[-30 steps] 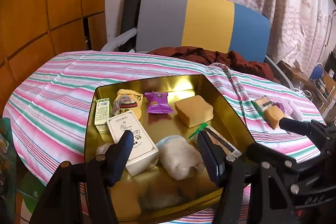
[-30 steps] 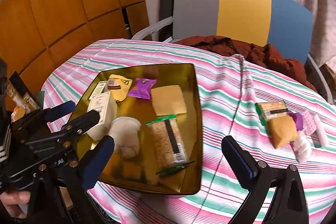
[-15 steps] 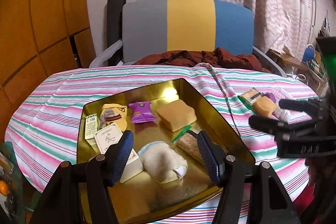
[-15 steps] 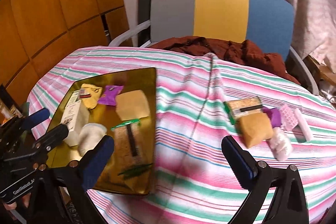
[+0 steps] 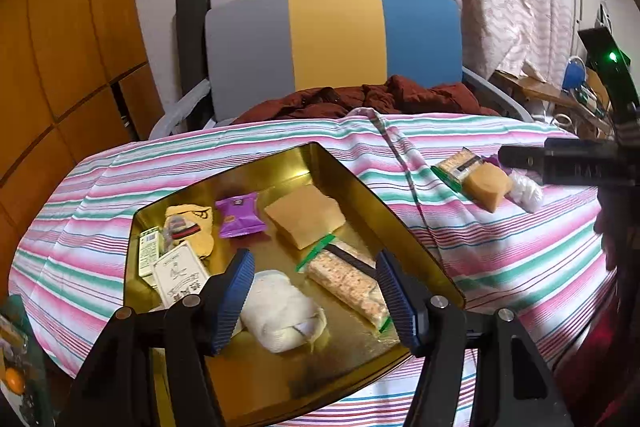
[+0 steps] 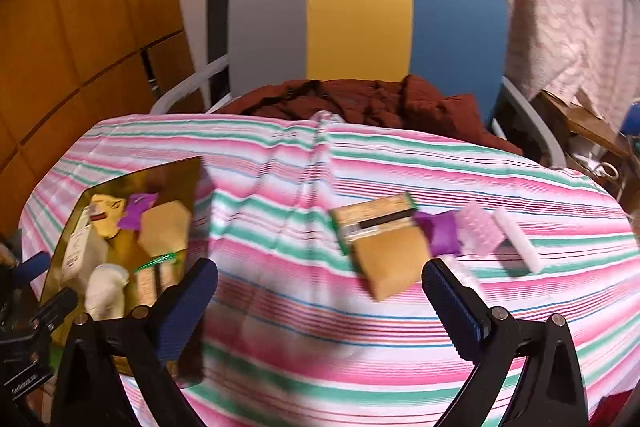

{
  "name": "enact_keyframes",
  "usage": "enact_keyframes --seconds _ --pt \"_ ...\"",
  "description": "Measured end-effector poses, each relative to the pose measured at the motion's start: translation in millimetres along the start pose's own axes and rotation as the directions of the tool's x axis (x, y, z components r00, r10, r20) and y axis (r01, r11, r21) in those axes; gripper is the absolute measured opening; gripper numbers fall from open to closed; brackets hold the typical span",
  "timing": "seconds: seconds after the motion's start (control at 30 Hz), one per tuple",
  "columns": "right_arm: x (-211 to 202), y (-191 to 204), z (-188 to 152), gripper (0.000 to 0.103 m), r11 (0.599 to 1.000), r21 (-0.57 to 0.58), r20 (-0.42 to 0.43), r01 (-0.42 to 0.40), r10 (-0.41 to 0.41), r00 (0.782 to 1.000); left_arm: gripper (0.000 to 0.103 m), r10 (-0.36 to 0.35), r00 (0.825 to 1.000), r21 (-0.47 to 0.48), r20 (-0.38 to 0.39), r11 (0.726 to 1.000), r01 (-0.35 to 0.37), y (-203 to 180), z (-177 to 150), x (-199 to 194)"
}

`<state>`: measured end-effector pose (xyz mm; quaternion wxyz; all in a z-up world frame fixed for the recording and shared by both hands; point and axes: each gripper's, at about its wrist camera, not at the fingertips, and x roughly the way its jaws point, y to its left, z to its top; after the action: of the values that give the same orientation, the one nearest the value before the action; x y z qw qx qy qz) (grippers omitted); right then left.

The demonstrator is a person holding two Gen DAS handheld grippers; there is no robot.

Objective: Organize objects
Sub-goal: 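Move both tools back toward the remaining items on the cloth, then grasp the yellow sponge with the left tool while the right tool grasps the plastic-wrapped item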

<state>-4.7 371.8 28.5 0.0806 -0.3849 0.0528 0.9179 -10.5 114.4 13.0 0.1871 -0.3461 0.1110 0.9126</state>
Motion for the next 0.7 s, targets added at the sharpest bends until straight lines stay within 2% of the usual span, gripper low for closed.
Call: enact_keyframes --seconds 0.4,0.47,0.57,0.7 --pt "22 -91 10 0.103 0.984 0.12 -0.009 0.131 -0.13 0.991 0.064 -0.029 0.999 0.075 -0.028 0.997 0.031 -29 6 13" --pt "27 -113 8 0.103 0.97 0.181 -0.021 0.159 -0.158 0.987 0.064 -0.038 0.999 0.088 -0.035 0.995 0.041 -35 9 16" --pt "32 -142 1 0.103 0.941 0.299 -0.038 0.157 -0.152 0.988 0.064 -0.066 0.997 0.106 -0.041 0.992 0.07 -46 15 21" --pt "34 -166 -4 0.103 0.903 0.401 -0.058 0.155 -0.144 0.988 0.064 -0.129 0.99 0.121 -0.063 0.983 0.136 -64 25 30"
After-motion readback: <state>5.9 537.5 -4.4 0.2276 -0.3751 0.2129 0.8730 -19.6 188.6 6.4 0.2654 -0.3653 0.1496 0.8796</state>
